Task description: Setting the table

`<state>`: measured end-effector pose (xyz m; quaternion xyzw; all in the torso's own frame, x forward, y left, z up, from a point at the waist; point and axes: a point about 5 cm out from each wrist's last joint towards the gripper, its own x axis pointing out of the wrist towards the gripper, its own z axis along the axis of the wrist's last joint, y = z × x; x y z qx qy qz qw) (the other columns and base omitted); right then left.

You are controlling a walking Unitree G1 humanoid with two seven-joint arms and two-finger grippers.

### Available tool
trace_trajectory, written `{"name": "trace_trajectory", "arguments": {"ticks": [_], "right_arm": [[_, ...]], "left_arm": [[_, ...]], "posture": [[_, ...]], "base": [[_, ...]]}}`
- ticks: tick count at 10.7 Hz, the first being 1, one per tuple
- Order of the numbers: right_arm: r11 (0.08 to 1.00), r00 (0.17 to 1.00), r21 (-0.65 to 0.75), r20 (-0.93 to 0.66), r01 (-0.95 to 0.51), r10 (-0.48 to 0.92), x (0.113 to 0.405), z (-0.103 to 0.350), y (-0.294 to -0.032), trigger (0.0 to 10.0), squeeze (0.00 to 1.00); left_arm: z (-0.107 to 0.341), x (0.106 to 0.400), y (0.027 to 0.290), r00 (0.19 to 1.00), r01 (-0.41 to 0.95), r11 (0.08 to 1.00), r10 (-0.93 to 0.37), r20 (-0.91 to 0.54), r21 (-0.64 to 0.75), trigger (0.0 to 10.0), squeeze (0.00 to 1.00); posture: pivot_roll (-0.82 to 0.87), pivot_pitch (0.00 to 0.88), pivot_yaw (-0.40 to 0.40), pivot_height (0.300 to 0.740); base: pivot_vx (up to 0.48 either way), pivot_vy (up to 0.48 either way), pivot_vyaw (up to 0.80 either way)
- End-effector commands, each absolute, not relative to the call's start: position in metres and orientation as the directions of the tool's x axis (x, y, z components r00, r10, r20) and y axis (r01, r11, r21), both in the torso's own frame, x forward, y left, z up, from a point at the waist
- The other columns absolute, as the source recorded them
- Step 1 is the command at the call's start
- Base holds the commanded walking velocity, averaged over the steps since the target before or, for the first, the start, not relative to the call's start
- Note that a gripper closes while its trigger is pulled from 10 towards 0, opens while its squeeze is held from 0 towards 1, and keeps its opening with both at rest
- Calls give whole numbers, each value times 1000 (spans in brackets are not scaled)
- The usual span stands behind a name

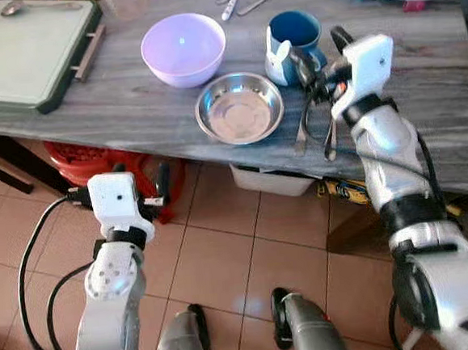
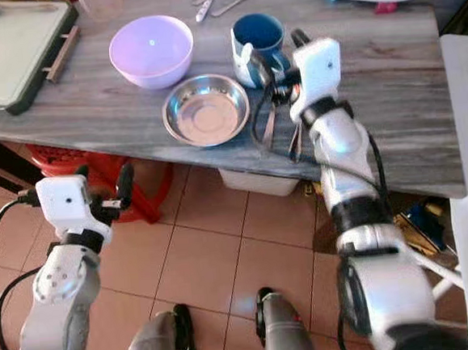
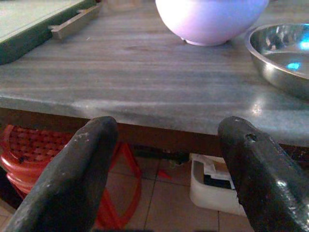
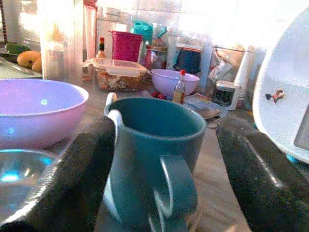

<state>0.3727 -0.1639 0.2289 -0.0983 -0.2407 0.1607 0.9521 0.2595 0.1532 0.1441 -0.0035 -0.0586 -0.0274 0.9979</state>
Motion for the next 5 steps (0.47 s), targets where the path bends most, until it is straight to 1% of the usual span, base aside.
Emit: {"name": "trace_trajectory", "arguments": {"ticks": [1, 2, 3, 4, 5], "right_arm": [[933, 827, -264, 446, -244, 343, 368, 230, -163, 10000, 1000], [940, 821, -267, 472, -213, 321, 358, 228, -163, 10000, 1000], [951, 823, -258, 493, -172, 282, 342, 225, -159, 10000, 1000], [955, 826, -240, 492, -175, 275, 335, 221, -154, 10000, 1000], [960, 839, -211, 476, -182, 264, 325, 214, -148, 10000, 1000]], "left_arm": [[141, 259, 159, 994, 29, 1000, -28, 110, -6, 10000, 0], [139, 262, 160, 993, 7, 1000, -6, 116, -6, 10000, 0], [136, 267, 165, 992, -60, 998, 59, 109, 4, 10000, 0], [136, 269, 166, 991, -74, 997, 74, 111, 1, 10000, 0], [134, 272, 165, 990, -76, 997, 75, 115, -1, 10000, 0]], "posture": [[34, 232, 20, 740], [22, 200, 20, 740], [13, 170, 17, 740], [9, 159, 15, 740], [-3, 127, 14, 740]], "base": [[0, 0, 0], [0, 0, 0], [0, 0, 0], [0, 0, 0], [0, 0, 800]]}}
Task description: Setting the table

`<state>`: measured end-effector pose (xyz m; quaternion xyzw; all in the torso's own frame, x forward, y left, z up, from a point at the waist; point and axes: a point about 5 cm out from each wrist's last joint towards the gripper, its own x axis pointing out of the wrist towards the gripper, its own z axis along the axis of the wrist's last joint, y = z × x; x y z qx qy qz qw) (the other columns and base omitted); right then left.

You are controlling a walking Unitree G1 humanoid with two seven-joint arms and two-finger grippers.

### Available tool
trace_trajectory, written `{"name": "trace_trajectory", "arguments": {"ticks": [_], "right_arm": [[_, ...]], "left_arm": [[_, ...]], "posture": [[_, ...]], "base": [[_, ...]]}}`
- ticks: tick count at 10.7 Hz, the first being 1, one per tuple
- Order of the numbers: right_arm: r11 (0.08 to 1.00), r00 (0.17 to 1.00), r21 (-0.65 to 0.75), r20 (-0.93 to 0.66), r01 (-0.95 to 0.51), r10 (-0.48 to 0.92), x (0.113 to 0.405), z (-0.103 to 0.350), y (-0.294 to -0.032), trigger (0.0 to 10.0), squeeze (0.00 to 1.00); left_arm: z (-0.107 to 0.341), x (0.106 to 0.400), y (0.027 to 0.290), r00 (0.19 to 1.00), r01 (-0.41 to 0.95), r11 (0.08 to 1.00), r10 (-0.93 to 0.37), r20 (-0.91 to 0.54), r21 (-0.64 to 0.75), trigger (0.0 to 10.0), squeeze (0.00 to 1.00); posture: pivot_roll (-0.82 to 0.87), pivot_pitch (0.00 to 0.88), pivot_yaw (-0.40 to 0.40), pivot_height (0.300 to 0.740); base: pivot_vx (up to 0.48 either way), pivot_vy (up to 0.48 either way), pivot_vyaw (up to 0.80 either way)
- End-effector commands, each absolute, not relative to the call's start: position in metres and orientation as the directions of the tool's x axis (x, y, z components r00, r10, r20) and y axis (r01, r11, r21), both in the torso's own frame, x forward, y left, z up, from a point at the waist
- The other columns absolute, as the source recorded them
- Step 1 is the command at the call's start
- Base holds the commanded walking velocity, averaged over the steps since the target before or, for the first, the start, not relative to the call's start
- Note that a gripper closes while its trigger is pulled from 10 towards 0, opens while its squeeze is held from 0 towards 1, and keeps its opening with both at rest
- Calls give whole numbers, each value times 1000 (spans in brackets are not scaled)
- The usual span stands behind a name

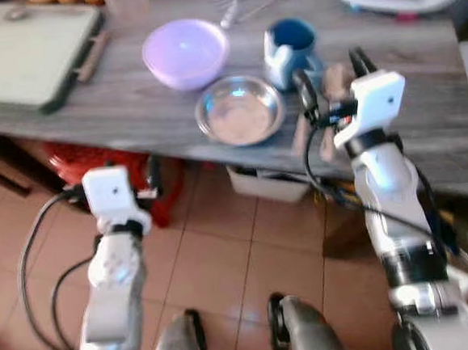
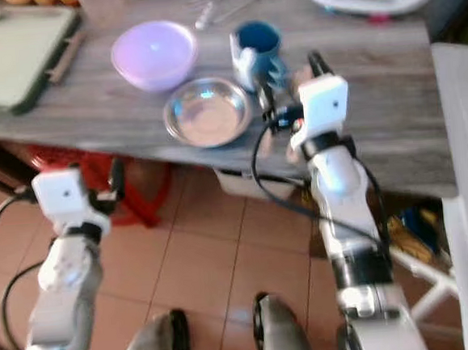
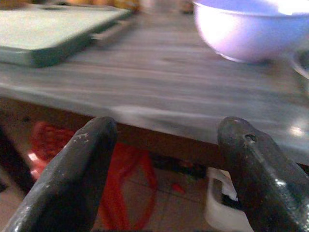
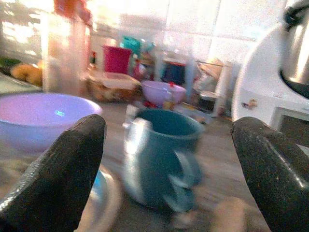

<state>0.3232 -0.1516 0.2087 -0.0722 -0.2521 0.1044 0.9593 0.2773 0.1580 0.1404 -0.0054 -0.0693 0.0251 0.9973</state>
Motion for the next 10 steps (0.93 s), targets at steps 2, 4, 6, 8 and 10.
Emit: {"name": "trace_trajectory", "arguments": {"ticks": [2, 4, 6, 8, 10], "right_arm": [[965, 861, -177, 440, -195, 255, 310, 204, -135, 10000, 173], [966, 884, -160, 395, -203, 251, 305, 196, -135, 10000, 0], [957, 894, -163, 347, -239, 283, 303, 190, -131, 10000, 0], [955, 900, -158, 325, -251, 290, 302, 186, -131, 10000, 0], [956, 905, -157, 315, -248, 286, 296, 181, -137, 10000, 0]], "left_arm": [[137, 282, 163, 986, -92, 996, 91, 142, -1, 10000, 0], [133, 281, 162, 985, -99, 995, 98, 139, 2, 10000, 0], [124, 279, 162, 982, -150, 989, 147, 121, 17, 10000, 0], [119, 276, 164, 980, -167, 985, 160, 117, 50, 10000, 0], [104, 253, 171, 990, -127, 988, 122, 65, 89, 10000, 0]], "posture": [[-14, 101, 12, 740], [-23, 93, 9, 740], [-32, 86, 5, 740], [-30, 81, 5, 740], [-23, 89, 13, 740]], "base": [[0, 0, 800], [0, 0, 800], [0, 0, 800], [0, 0, 800], [0, 0, 800]]}}
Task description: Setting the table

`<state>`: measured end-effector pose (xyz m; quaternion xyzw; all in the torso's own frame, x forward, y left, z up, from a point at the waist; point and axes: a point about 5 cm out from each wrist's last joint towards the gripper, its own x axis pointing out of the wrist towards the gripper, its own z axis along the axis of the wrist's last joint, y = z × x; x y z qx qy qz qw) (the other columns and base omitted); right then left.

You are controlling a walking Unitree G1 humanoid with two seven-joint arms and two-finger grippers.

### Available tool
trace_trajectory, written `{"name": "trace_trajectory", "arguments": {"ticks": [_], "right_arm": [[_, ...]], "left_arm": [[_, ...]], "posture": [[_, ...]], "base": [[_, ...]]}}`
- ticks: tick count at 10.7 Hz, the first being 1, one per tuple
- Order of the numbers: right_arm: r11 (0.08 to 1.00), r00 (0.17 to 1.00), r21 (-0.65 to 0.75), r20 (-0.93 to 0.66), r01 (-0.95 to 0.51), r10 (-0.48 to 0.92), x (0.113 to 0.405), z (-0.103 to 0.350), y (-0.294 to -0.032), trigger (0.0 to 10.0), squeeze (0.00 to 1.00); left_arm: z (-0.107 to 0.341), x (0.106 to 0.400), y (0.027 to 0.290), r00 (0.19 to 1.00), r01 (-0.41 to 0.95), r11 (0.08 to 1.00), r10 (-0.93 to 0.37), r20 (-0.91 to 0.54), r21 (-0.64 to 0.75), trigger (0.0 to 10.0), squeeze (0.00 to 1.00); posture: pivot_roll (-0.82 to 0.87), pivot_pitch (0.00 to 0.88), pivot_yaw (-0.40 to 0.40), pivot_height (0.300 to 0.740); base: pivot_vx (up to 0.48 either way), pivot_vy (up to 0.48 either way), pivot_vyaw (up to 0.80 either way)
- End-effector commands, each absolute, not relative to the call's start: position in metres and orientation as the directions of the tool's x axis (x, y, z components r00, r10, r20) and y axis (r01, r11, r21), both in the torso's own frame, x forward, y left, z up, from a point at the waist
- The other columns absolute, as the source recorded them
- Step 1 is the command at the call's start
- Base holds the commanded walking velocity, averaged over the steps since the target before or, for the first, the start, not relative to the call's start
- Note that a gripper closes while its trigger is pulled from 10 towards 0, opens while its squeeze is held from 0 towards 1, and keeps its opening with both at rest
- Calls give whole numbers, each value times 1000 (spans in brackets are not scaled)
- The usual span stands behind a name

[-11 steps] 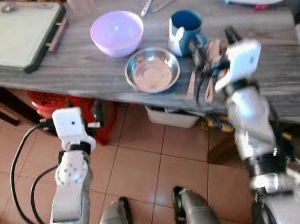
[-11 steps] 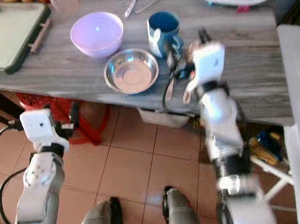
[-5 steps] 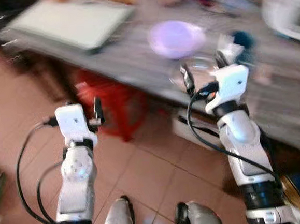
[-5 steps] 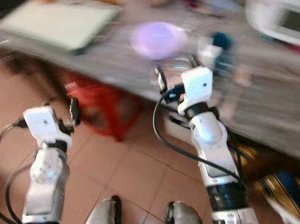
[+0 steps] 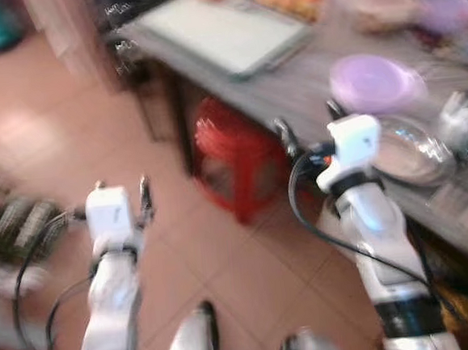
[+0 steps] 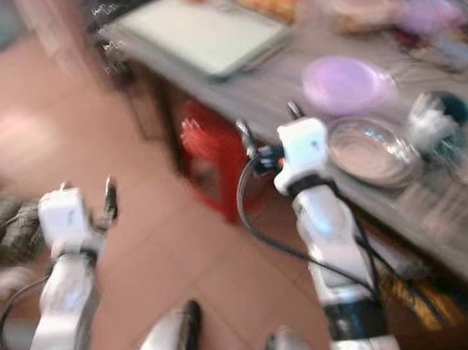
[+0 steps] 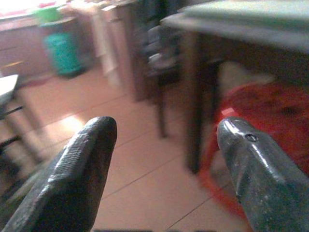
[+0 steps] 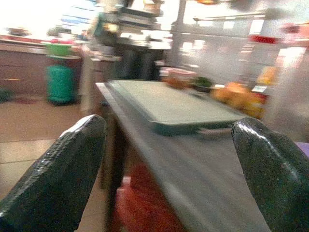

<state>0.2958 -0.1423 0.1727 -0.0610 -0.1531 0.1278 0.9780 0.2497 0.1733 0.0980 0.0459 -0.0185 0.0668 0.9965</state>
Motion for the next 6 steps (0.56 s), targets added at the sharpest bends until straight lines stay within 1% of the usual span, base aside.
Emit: {"name": "trace_trajectory", "arguments": {"ticks": [1, 2, 5, 6], "right_arm": [[961, 920, -150, 288, -232, 267, 292, 174, -143, 10000, 0], [970, 938, -129, 256, -206, 233, 289, 165, -149, 10000, 0], [974, 946, -111, 240, -198, 220, 289, 161, -149, 10000, 0], [973, 944, -118, 243, -199, 223, 290, 162, -149, 10000, 0]], "left_arm": [[94, 240, 178, 989, -147, 983, 145, 23, 108, 10000, 0], [90, 235, 183, 984, -178, 977, 178, 13, 117, 10000, 0], [95, 244, 182, 976, -218, 970, 216, 29, 107, 10000, 0], [97, 248, 183, 976, -217, 969, 214, 43, 119, 10000, 0]], "posture": [[-14, 95, 11, 740], [-7, 94, 3, 740], [-9, 89, -4, 740], [-14, 92, 0, 740]], "base": [[0, 0, 800], [0, 0, 800], [0, 0, 800], [0, 300, 800]]}}
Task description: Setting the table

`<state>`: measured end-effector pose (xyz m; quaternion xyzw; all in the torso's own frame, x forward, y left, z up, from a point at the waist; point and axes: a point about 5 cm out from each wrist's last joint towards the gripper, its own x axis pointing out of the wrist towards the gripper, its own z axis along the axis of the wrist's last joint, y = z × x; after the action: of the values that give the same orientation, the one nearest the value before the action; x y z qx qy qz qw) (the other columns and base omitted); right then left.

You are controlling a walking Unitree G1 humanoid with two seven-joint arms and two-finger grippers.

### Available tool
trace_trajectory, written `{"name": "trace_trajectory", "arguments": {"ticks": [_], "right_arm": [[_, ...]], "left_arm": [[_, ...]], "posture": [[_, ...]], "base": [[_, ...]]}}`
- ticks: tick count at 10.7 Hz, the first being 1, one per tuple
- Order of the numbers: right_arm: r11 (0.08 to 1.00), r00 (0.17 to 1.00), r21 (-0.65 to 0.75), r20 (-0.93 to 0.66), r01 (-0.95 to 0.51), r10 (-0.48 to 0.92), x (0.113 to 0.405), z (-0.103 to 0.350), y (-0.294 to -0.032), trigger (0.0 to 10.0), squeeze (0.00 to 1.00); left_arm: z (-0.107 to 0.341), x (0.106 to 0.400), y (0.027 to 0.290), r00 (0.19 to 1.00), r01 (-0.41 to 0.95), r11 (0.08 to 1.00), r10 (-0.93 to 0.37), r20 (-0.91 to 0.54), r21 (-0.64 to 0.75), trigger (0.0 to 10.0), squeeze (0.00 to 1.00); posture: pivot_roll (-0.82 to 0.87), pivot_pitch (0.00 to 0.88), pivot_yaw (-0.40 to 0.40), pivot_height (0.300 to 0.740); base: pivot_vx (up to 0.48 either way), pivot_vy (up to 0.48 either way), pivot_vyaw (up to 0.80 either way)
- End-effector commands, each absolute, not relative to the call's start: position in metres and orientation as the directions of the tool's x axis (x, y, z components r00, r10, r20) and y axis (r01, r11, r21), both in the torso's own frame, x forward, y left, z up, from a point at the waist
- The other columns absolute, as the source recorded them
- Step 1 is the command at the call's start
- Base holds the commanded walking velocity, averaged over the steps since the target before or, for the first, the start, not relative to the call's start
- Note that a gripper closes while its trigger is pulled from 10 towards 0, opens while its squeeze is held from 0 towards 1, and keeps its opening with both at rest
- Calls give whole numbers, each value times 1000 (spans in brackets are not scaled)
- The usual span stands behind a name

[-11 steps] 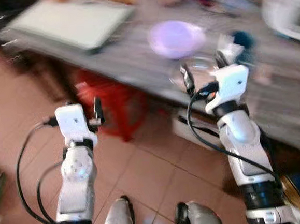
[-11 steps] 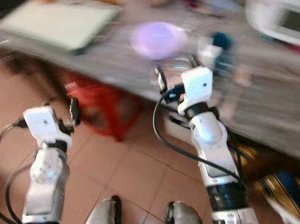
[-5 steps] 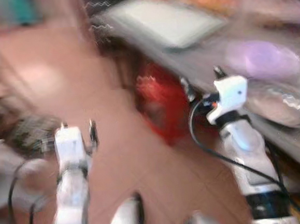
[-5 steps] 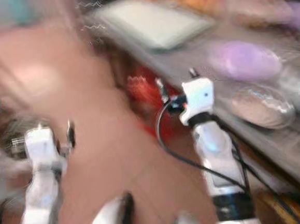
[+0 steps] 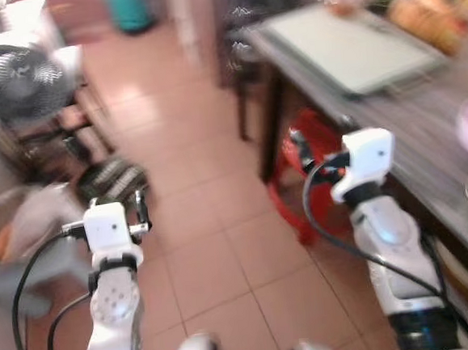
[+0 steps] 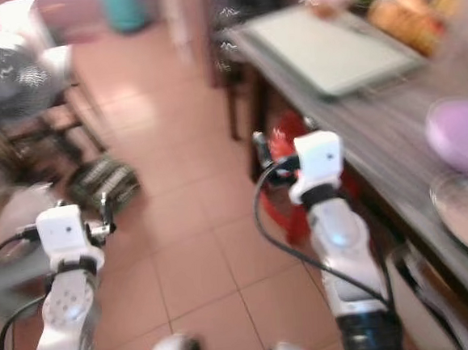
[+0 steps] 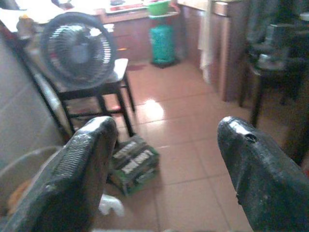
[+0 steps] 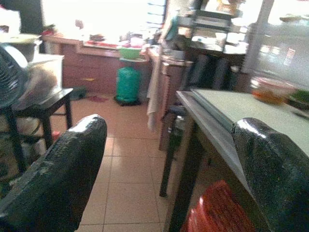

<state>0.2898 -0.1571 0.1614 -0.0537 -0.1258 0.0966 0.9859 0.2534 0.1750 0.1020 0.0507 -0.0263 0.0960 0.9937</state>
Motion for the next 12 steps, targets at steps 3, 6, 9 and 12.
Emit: {"name": "trace_trajectory", "arguments": {"ticks": [3, 6, 9, 12], "right_arm": [[972, 943, -112, 244, -204, 226, 293, 163, -149, 10000, 0], [972, 943, -106, 242, -208, 228, 293, 162, -149, 10000, 0], [977, 951, -70, 224, -204, 214, 293, 157, -153, 10000, 0], [975, 951, -82, 215, -207, 220, 292, 155, -150, 10000, 0]], "left_arm": [[100, 256, 185, 973, -231, 960, 223, 66, 158, 10000, 0], [99, 257, 182, 974, -226, 962, 220, 58, 151, 10000, 0], [98, 258, 179, 980, -199, 963, 191, 58, 183, 10000, 0], [96, 260, 170, 989, -147, 977, 145, 22, 151, 10000, 0]], "posture": [[-18, 94, -3, 740], [-19, 94, -5, 740], [-18, 93, -7, 740], [-18, 95, -6, 740]], "base": [[0, 474, 800], [0, 440, 800], [266, 259, 146], [425, -101, 0]]}}
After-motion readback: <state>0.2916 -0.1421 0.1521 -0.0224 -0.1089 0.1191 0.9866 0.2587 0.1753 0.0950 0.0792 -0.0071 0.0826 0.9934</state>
